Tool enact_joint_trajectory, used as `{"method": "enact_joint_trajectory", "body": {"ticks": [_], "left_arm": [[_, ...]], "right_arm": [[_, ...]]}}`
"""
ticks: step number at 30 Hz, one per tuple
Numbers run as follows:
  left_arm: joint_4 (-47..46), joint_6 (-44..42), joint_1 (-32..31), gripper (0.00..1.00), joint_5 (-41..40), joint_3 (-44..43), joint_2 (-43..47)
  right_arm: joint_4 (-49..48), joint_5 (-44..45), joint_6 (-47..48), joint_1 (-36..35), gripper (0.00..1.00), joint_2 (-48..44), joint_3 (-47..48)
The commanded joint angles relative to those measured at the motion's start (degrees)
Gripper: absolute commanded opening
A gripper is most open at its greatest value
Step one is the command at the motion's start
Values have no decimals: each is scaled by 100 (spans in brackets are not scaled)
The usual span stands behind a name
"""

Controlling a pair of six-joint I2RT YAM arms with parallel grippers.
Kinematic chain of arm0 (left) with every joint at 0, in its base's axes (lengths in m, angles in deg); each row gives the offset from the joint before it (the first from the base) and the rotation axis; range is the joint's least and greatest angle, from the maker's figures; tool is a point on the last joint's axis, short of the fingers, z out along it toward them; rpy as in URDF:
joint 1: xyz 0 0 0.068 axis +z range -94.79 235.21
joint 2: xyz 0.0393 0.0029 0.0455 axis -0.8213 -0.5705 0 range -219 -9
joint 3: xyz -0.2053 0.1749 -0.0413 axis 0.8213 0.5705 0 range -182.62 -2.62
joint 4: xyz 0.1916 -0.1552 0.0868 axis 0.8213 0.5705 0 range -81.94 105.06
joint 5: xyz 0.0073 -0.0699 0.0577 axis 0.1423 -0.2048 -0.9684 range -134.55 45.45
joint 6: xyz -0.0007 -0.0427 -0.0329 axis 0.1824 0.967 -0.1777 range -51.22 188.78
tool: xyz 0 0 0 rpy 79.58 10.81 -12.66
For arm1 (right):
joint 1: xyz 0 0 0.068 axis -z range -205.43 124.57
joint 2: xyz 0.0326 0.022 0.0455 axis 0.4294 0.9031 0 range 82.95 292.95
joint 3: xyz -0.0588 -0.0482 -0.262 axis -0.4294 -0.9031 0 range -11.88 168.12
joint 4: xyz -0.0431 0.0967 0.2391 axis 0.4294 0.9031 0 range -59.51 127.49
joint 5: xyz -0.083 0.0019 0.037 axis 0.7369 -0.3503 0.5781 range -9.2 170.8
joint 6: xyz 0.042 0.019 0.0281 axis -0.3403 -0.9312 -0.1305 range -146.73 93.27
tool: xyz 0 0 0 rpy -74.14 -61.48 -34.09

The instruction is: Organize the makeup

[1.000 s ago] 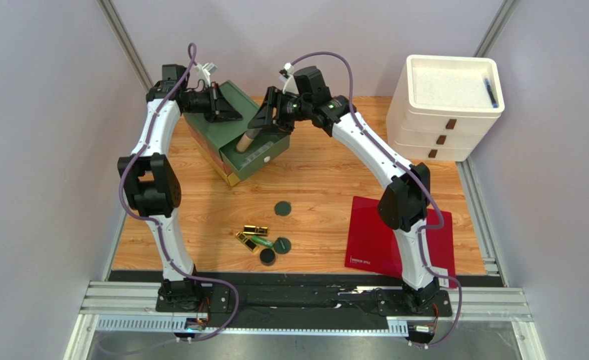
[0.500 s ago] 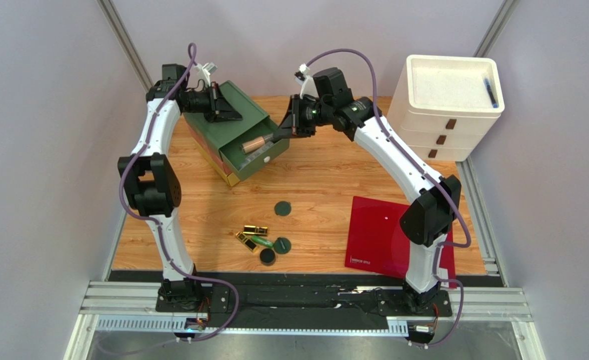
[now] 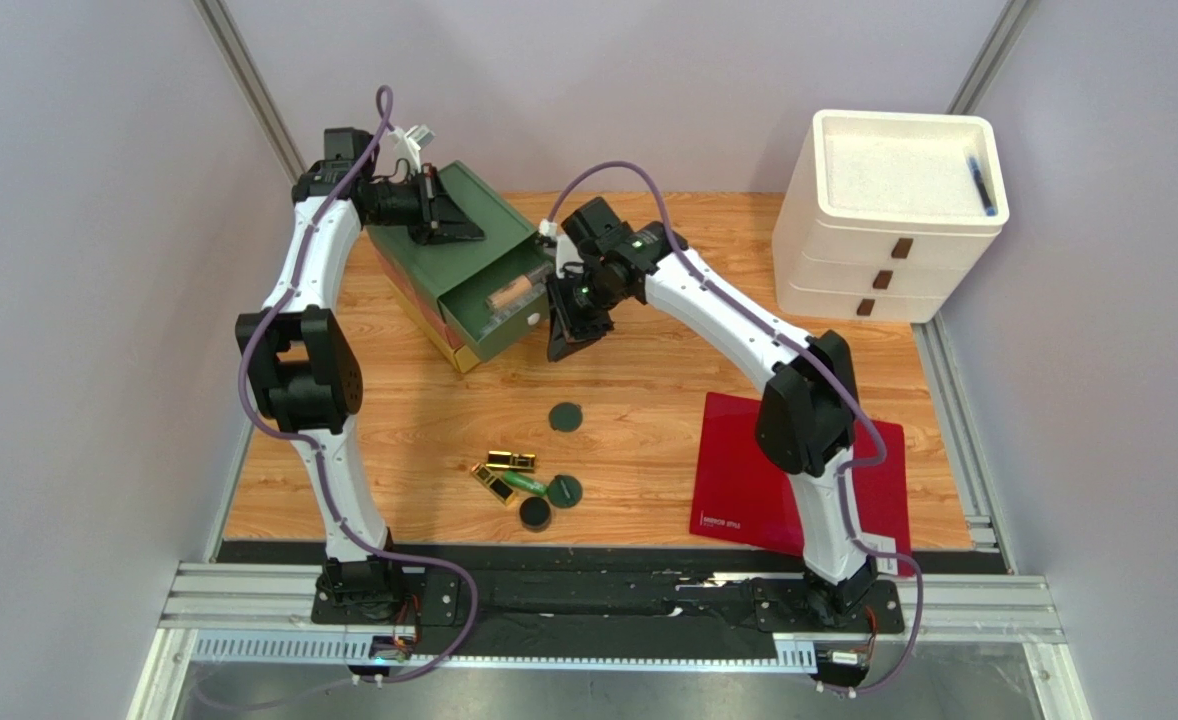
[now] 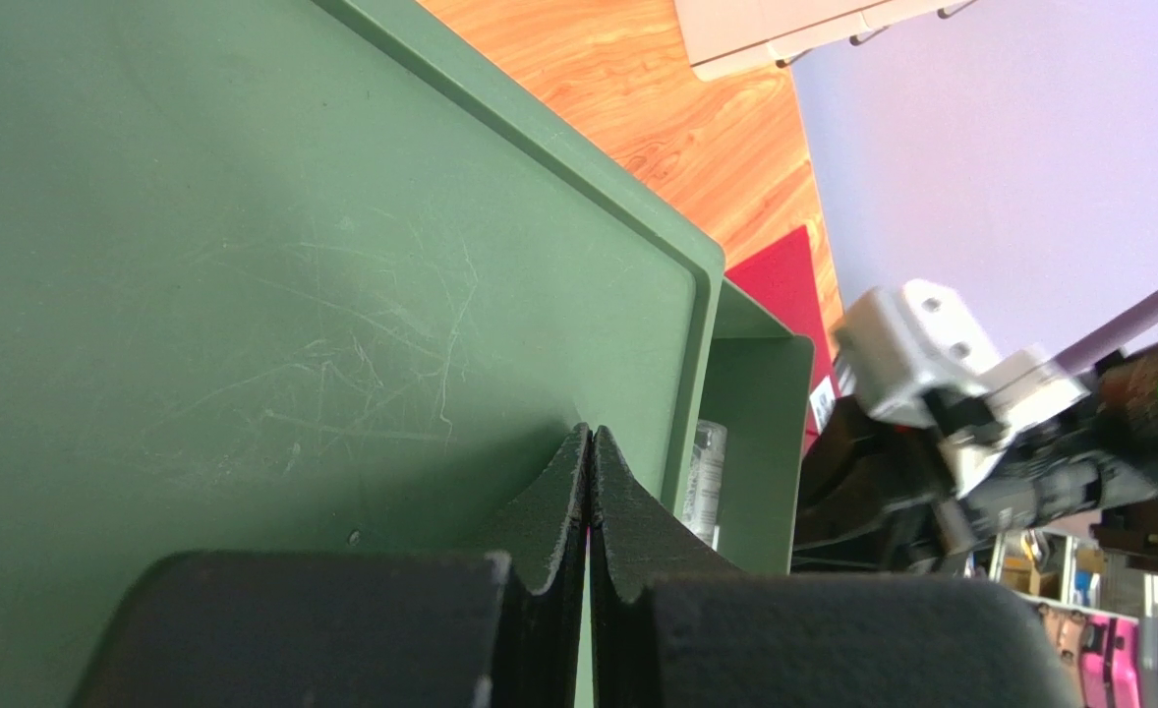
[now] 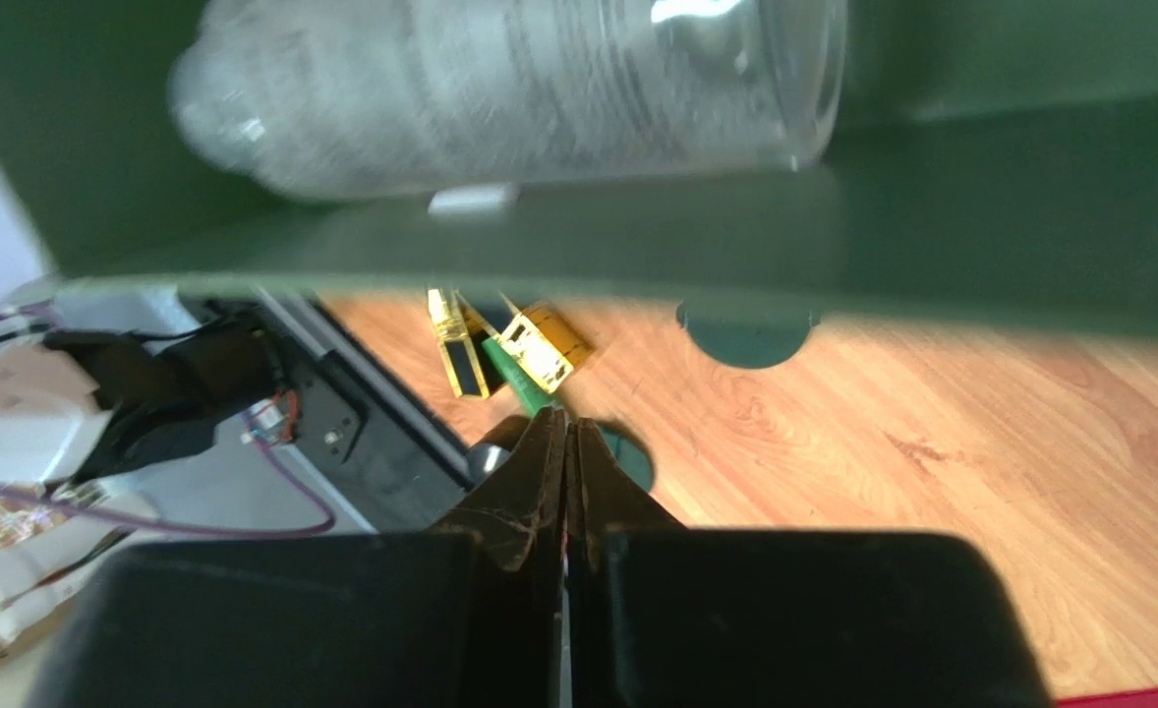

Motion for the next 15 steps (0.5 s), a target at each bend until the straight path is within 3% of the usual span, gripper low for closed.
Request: {"method": "enact_joint_trajectory", "body": {"ticks": [1,9,15], "left_arm": [[712,-626,-28,0,-1519,406,-598],[843,-687,-28,0,-1581,310,-616],[923,-723,-28,0,-1616,266,-493]], "right_arm": [[-34,794,81,-180,0,274,751],[-877,1541,-86,-207,0,661,1411],[-1571,1454,-253,-233,0,1004,1613]]}}
